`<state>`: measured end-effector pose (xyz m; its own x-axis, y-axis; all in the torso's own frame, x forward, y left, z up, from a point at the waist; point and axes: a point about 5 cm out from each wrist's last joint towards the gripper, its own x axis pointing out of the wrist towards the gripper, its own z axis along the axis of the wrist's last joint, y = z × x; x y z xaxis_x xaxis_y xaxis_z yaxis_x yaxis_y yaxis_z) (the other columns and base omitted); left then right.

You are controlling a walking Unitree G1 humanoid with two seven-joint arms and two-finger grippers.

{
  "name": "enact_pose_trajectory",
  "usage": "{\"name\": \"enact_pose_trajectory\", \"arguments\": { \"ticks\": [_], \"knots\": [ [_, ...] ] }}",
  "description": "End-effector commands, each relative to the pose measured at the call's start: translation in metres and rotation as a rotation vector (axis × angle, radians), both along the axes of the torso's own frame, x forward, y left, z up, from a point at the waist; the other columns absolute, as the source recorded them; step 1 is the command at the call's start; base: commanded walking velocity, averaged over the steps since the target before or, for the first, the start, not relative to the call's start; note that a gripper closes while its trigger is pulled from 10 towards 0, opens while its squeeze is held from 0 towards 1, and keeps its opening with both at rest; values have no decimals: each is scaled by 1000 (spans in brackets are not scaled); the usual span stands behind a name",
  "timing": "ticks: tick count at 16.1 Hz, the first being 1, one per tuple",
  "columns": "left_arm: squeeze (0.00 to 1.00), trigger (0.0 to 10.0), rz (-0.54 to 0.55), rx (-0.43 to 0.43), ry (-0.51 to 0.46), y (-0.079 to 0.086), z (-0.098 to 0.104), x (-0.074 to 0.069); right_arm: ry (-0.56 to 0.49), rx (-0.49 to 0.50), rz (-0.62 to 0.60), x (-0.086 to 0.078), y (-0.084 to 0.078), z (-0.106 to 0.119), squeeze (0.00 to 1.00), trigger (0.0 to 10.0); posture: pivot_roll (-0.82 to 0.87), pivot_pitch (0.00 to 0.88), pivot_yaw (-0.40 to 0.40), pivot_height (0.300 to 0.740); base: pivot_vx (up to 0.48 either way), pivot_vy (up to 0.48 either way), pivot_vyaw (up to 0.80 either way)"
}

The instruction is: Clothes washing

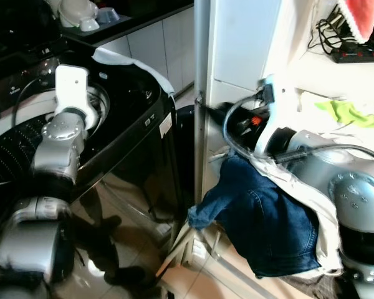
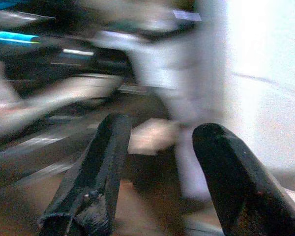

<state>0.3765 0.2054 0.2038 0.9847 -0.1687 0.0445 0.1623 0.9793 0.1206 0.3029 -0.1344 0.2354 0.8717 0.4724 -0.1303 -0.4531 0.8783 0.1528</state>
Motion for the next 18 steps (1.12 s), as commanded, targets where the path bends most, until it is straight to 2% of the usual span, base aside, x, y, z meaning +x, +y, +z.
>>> {"name": "enact_pose_trajectory", "arguments": {
  "ticks": [1, 2, 5, 7, 10, 14, 15, 16, 18],
  "knots": [
    [0, 10000, -238, -26, -17, -30, 1, -12, -13, -61, -158, 10, -22, 0, 984, 10000, -13, 0, 93, 740, 0, 0, 0],
    [0, 10000, -400, -11, -40, -51, -1, -27, 11, -111, -242, 13, -40, -5, 1000, 10000, -11, 0, 91, 740, 0, 0, 0],
    [0, 10000, -585, -29, -49, -82, -6, -51, 49, -193, -349, 14, -72, -12, 1000, 10000, -16, 0, 90, 740, 0, 0, 0],
    [0, 10000, -784, -42, -23, -100, -9, -74, 74, -229, -464, 17, -102, -19, 1000, 10000, -16, 0, 90, 740, 0, 0, 0],
    [0, 10000, -861, -45, -5, -110, -6, -84, 67, -230, -571, 27, -135, -22, 1000, 10000, -27, 0, 99, 740, 0, 0, 0],
    [0, 10000, -889, -17, 23, -113, -7, -86, 143, -289, -569, 37, -152, -33, 1000, 10000, -35, 0, 107, 740, 0, 0, 0],
    [0, 10000, -901, -23, 26, -114, -6, -89, 151, -303, -593, 38, -157, -36, 706, 10000, -35, 0, 106, 740, 0, 0, 0],
    [0, 10000, -922, -24, 38, -115, -6, -92, 165, -314, -604, 39, -162, -40, 0, 10000, -33, 0, 105, 740, 0, 0, 0],
    [0, 10000, -953, -22, 55, -115, -6, -96, 189, -319, -586, 39, -163, -44, 0, 10000, -30, 0, 103, 740, 0, 0, 0]
  ]
}}
